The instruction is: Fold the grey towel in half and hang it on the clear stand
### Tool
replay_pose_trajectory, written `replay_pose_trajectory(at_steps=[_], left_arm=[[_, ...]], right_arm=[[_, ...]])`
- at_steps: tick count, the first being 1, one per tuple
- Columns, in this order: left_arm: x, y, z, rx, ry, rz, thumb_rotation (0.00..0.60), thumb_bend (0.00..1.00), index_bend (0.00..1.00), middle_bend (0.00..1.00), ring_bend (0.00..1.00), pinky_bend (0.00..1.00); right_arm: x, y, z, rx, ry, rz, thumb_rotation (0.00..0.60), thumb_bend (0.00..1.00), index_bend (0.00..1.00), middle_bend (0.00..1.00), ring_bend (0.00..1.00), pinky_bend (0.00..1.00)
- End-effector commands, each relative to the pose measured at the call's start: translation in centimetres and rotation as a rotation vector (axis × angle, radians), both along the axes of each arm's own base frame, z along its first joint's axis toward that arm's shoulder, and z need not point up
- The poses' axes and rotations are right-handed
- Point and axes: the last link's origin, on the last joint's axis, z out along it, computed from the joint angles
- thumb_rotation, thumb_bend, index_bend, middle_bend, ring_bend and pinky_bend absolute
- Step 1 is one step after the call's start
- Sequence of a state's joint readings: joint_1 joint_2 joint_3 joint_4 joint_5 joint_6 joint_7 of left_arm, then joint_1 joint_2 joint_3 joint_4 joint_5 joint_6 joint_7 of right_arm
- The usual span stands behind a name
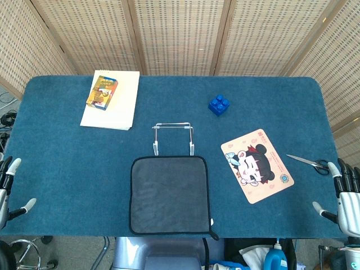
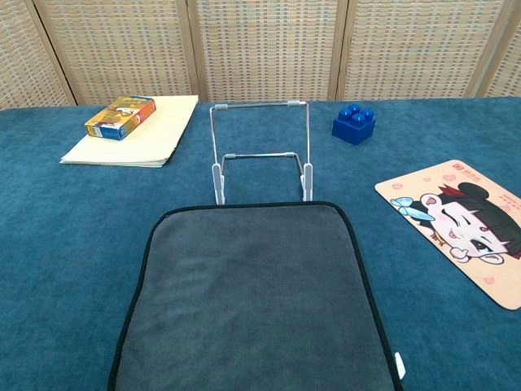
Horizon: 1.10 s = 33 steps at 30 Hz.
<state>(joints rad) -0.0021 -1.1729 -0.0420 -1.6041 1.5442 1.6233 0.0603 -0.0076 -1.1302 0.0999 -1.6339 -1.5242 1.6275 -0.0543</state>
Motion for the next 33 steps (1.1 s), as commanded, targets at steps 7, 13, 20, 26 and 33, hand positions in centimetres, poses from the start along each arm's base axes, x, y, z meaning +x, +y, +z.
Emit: replay_pose_trajectory(at_steps=[7, 13, 20, 26, 33], left_arm=[[0.0, 0.0, -0.1, -0.009, -0.004, 0.001, 0.6, 0.18, 0.0, 0.0, 0.0, 0.0], [0.3, 1.0, -1.1, -0.057, -0.006, -0.05, 0.6, 0.18, 0.0, 0.0, 0.0, 0.0], [1.8, 3.4, -4.7, -0.193, 0.017, -0.206, 0.6, 0.2, 0.07, 0.0, 0.0, 0.0], [3.5, 6.4, -8.6, -0.278, 0.066, -0.345, 0.6, 0.22, 0.3, 0.0, 0.0, 0.0], [5.5, 8.5, -14.8, -0.402, 0.147, -0.454, 0.6, 0.24, 0.41, 0.0, 0.0, 0.0]], right_arm=[[-0.1, -0.1, -0.1, 0.004, 0.0, -0.003, 0.6, 0.0, 0.0, 0.0, 0.0, 0.0], [0.0, -0.1, 0.1, 0.0, -0.005, -0.004, 0.6, 0.0, 0.0, 0.0, 0.0, 0.0], [-0.3, -0.3, 0.2, -0.003, -0.007, -0.017, 0.6, 0.0, 0.0, 0.0, 0.0, 0.0], [-0.4, -0.6, -0.2, 0.01, 0.002, -0.028, 0.6, 0.0, 0.0, 0.0, 0.0, 0.0], [-0.7, -0.9, -0.1, 0.008, -0.003, -0.049, 0.6, 0.0, 0.0, 0.0, 0.0, 0.0]])
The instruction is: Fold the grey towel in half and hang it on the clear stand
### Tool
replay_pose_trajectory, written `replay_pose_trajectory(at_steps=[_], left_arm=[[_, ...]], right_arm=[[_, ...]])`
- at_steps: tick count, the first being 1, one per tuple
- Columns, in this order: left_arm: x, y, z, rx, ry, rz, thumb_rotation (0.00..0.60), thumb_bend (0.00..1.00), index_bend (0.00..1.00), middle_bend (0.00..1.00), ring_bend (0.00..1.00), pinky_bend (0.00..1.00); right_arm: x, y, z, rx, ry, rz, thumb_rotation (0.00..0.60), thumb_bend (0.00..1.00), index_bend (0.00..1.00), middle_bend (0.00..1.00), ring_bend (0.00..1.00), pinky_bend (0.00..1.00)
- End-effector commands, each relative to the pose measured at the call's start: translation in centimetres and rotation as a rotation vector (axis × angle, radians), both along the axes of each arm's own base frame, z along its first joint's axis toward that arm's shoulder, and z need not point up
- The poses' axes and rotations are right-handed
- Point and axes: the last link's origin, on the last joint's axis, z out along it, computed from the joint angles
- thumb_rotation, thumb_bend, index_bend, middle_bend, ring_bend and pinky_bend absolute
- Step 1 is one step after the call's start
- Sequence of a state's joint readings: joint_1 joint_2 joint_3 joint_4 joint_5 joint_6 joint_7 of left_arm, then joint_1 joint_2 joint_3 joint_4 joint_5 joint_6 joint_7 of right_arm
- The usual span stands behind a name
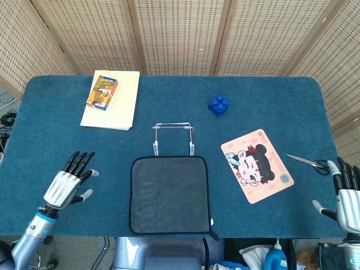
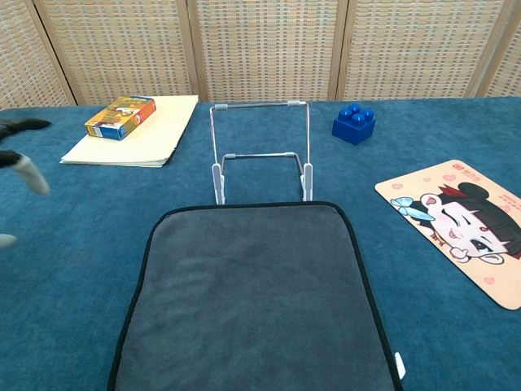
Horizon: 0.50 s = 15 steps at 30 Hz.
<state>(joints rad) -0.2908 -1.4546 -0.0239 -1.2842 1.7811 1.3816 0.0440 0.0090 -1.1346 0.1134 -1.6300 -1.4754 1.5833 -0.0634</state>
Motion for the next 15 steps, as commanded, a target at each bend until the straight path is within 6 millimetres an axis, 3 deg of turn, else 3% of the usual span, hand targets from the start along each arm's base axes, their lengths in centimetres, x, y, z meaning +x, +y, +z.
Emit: replay_pose_trajectory(at_steps=[1, 7, 15], left_arm=[[1.2, 1.1, -4.2, -0.081, 0.064, -0.065, 0.6, 0.24, 0.41, 0.0, 0.0, 0.0], [2.0, 1.4, -6.7, -0.125, 0.104, -0.104, 0.6, 0.24, 0.42, 0.0, 0.0, 0.0], [3.2, 2.0, -8.0, -0.138, 0.153, -0.14, 0.6, 0.24, 0.42, 0.0, 0.0, 0.0]], right_arm=[[-0.2, -0.2, 0.1, -0.003, -0.004, -0.01, 0.6, 0.0, 0.0, 0.0, 0.0, 0.0], [-0.3, -0.4, 0.1, 0.002, -0.007, -0.014, 0.6, 0.0, 0.0, 0.0, 0.0, 0.0], [-0.4, -0.5, 0.2, -0.002, -0.01, -0.018, 0.6, 0.0, 0.0, 0.0, 0.0, 0.0]])
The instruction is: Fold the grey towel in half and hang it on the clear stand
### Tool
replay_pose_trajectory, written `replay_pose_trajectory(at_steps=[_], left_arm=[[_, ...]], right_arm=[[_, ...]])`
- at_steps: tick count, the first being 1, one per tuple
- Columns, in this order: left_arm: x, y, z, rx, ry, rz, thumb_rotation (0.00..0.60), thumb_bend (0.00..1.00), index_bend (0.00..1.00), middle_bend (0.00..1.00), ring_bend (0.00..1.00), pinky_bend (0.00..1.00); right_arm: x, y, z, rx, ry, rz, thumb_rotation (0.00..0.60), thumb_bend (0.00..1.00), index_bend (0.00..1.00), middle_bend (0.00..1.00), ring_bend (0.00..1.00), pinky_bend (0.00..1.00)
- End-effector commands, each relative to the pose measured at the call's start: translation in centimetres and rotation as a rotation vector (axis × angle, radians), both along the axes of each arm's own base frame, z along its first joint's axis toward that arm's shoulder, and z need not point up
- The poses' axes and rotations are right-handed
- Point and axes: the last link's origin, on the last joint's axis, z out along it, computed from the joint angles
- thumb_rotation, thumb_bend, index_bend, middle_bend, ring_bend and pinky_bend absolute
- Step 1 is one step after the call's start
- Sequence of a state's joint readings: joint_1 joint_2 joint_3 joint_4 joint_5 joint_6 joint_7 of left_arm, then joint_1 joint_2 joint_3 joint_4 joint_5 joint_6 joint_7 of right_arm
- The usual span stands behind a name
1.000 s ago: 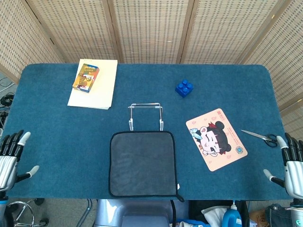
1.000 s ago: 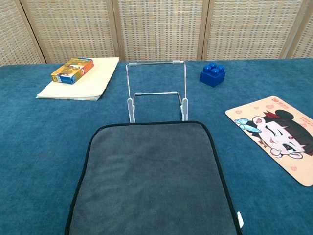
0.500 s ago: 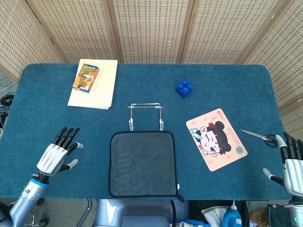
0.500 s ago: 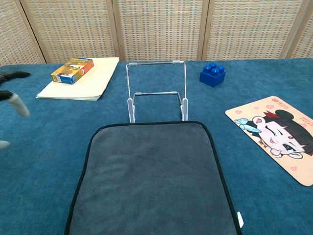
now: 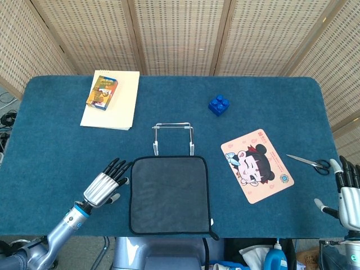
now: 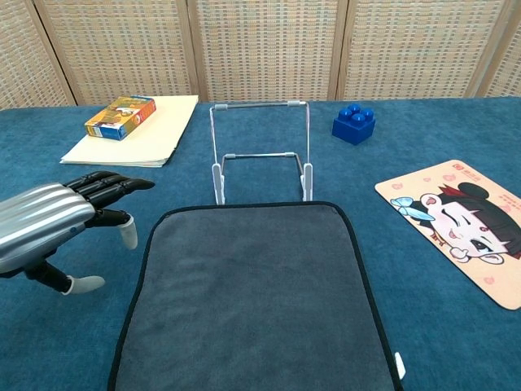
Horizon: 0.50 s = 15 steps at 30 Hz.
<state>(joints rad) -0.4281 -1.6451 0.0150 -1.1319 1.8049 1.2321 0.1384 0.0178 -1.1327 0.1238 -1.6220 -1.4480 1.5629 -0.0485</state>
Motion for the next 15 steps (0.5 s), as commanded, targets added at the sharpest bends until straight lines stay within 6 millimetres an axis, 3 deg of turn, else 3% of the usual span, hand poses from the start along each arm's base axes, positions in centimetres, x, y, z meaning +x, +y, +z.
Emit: replay_pose_trajectory(at_steps=[1, 15], left_arm=[[0.3, 0.1, -0.4, -0.006, 0.018, -0.009, 0.6, 0.24, 0.42, 0.0, 0.0, 0.0], [1.0, 0.0, -2.2, -0.024, 0.08, -0.046, 0.6, 0.24, 0.44, 0.0, 0.0, 0.0]], right_arm=[[0.0, 0.0, 0.0, 0.0, 0.0, 0.0, 0.6, 0.0, 0.0, 0.0, 0.0, 0.0], [-0.1, -0.1, 0.1, -0.002, -0.006, -0.005, 0.6, 0.0, 0.0, 0.0, 0.0, 0.0]])
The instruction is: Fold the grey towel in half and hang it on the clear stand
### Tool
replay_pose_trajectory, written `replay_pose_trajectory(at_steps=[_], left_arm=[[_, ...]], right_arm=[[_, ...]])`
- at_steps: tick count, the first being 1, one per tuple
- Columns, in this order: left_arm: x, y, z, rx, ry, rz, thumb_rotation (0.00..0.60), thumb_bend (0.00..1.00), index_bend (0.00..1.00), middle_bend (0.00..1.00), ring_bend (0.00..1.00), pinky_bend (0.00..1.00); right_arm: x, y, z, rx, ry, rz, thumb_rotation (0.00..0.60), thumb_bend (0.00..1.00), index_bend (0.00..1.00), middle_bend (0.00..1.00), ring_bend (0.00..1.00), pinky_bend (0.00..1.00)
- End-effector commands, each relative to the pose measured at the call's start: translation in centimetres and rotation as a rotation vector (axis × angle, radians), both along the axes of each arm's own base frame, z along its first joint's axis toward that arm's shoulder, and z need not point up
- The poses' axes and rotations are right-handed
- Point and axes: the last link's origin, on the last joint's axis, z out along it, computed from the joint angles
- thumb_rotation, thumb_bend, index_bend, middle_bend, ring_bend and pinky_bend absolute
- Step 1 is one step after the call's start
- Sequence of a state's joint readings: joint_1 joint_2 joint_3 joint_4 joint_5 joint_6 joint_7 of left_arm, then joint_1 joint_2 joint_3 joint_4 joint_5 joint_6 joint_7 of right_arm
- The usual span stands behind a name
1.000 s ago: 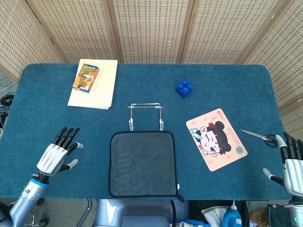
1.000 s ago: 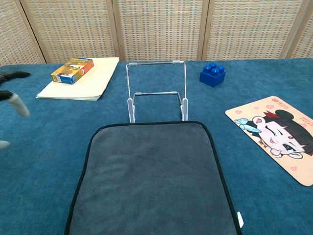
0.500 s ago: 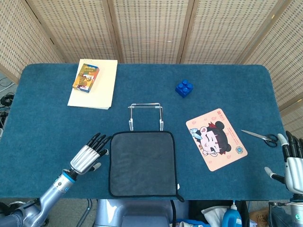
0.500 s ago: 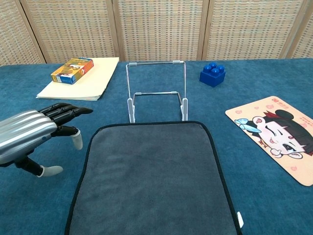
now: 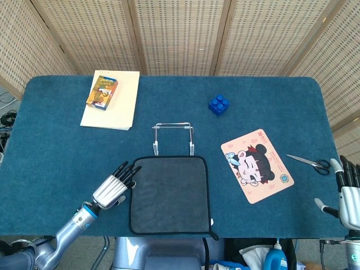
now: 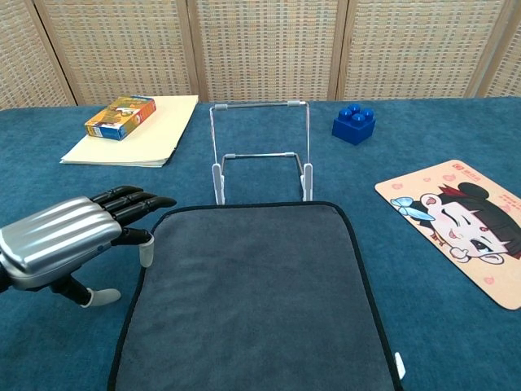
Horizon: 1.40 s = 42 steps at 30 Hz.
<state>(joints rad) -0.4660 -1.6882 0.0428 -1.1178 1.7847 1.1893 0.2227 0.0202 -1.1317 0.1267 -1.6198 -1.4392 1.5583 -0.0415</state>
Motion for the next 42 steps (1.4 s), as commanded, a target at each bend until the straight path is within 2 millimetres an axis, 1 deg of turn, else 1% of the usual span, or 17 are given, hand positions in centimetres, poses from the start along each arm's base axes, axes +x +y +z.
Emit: replay_pose_trajectory(at_steps=[1, 9, 21, 27, 35, 40, 42], left_arm=[[0.1, 0.1, -0.2, 0.0, 0.007, -0.003, 0.6, 0.24, 0.44, 0.0, 0.0, 0.0], [0.7, 0.5, -0.6, 0.006, 0.036, -0.013, 0.6, 0.25, 0.44, 0.0, 0.0, 0.0], [0.9, 0.6, -1.1, 0.011, 0.057, -0.016, 0.6, 0.26, 0.44, 0.0, 0.0, 0.0], [1.2, 0.7, -1.5, 0.012, 0.066, -0.023, 0.6, 0.29, 0.45, 0.0, 0.0, 0.0], [1.5, 0.9, -1.7, 0.02, 0.076, -0.027, 0.6, 0.3, 0.45, 0.0, 0.0, 0.0], [1.9, 1.1, -1.8, 0.025, 0.068, -0.024, 0.6, 0.34, 0.45, 0.0, 0.0, 0.0], [2.0, 1.2, -1.7, 0.024, 0.065, -0.022, 0.6, 0.34, 0.46, 0.0, 0.0, 0.0]], right_arm=[[0.0, 0.0, 0.0, 0.0, -0.001, 0.0, 0.6, 0.0, 0.0, 0.0, 0.0, 0.0], [0.0, 0.0, 0.1, 0.001, -0.004, 0.001, 0.6, 0.0, 0.0, 0.0, 0.0, 0.0], [0.1, 0.1, 0.1, 0.0, -0.005, 0.005, 0.6, 0.0, 0.0, 0.0, 0.0, 0.0], [0.1, 0.1, 0.2, -0.004, -0.007, 0.007, 0.6, 0.0, 0.0, 0.0, 0.0, 0.0], [0.1, 0.1, 0.3, -0.005, -0.01, 0.009, 0.6, 0.0, 0.0, 0.0, 0.0, 0.0], [0.1, 0.2, 0.3, -0.004, -0.014, 0.01, 0.6, 0.0, 0.0, 0.0, 0.0, 0.0], [0.1, 0.2, 0.3, -0.003, -0.013, 0.01, 0.6, 0.0, 0.0, 0.0, 0.0, 0.0]])
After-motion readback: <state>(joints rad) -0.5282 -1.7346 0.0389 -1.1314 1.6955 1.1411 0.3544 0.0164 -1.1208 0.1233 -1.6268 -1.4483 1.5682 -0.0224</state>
